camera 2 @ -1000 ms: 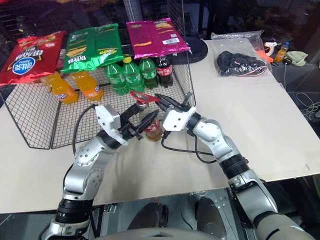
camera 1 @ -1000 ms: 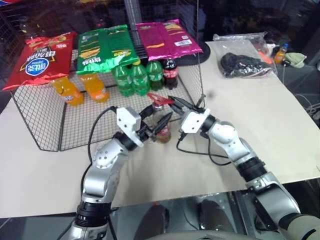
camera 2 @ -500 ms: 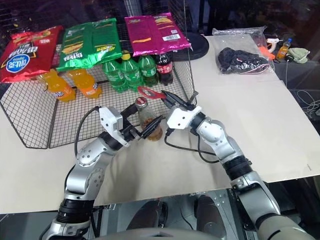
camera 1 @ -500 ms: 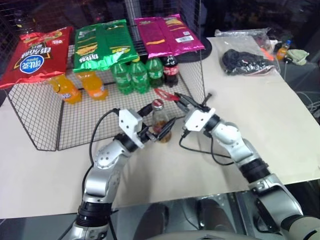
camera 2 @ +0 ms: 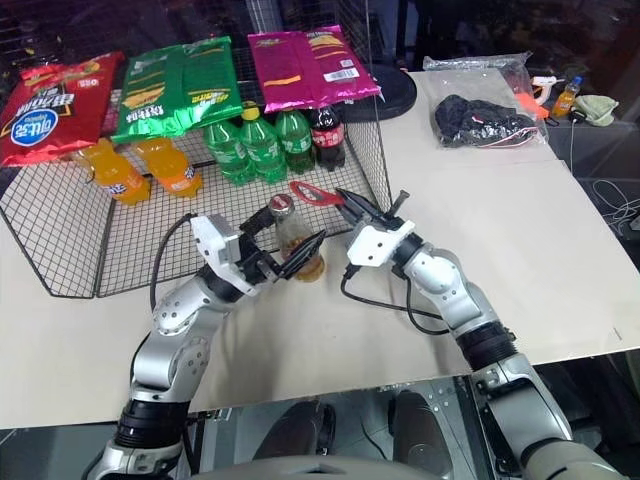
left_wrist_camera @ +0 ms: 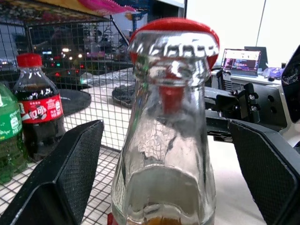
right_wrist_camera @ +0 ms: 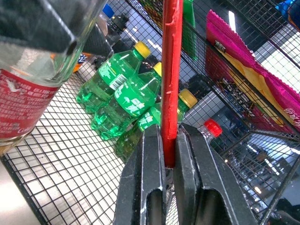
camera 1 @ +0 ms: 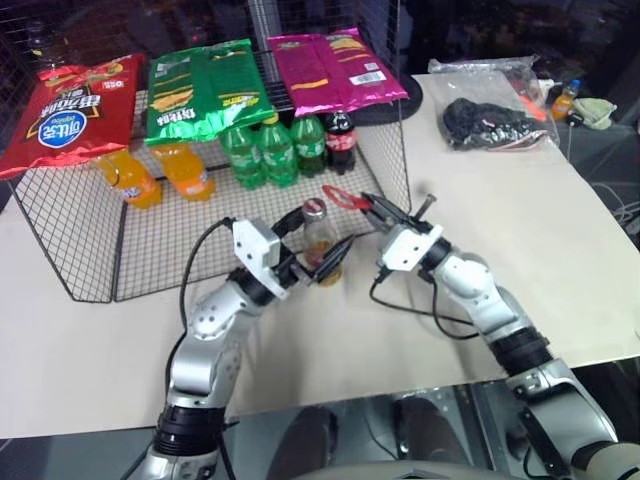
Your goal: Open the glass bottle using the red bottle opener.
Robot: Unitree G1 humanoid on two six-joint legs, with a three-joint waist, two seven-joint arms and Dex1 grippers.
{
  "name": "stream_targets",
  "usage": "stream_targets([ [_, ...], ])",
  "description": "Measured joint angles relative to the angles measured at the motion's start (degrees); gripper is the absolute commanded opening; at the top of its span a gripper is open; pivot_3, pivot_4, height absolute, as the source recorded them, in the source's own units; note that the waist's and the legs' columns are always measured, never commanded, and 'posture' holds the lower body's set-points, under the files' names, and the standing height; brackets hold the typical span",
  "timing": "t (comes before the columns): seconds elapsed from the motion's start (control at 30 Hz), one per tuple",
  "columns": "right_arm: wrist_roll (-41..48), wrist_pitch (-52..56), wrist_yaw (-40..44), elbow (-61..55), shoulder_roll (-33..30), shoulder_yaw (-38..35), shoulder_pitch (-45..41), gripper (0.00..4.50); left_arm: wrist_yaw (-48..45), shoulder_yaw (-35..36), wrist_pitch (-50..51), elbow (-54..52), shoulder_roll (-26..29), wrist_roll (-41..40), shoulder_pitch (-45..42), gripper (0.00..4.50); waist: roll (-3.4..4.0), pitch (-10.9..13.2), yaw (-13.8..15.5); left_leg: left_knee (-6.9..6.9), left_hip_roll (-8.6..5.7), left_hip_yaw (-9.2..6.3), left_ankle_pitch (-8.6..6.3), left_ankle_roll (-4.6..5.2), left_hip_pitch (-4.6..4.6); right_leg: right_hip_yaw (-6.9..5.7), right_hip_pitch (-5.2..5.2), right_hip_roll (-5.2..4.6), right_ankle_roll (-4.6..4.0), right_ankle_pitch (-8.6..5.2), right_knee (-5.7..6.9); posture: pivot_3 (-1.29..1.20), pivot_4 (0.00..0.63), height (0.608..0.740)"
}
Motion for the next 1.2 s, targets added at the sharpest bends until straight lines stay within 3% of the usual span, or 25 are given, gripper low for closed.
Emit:
stream_targets([
  [0.47, 0.3, 0.0, 0.0, -0.3, -0.2, 0.0, 0.5, 0.00, 4.4, 1.2, 2.1, -2.8, 0.8, 0.9, 1.0, 4.38, 0.00, 0.0, 0.0, 0.02, 0.00, 0.01, 0.00, 0.00, 0.01, 0.01, 0.00, 0.01, 0.00, 0.00, 0.04, 0.00, 0.150, 0.740],
  [1.2, 0.4, 0.3, 0.0, -0.3, -0.2, -0.1, 0.5, 0.00, 2.6, 2.0, 5.0, -6.4, 3.3, -2.5, 3.9, 4.38, 0.00, 0.0, 0.0, 0.03, 0.00, 0.02, 0.00, 0.00, 0.03, 0.02, 0.01, 0.02, 0.00, 0.00, 0.08, 0.00, 0.150, 0.740],
])
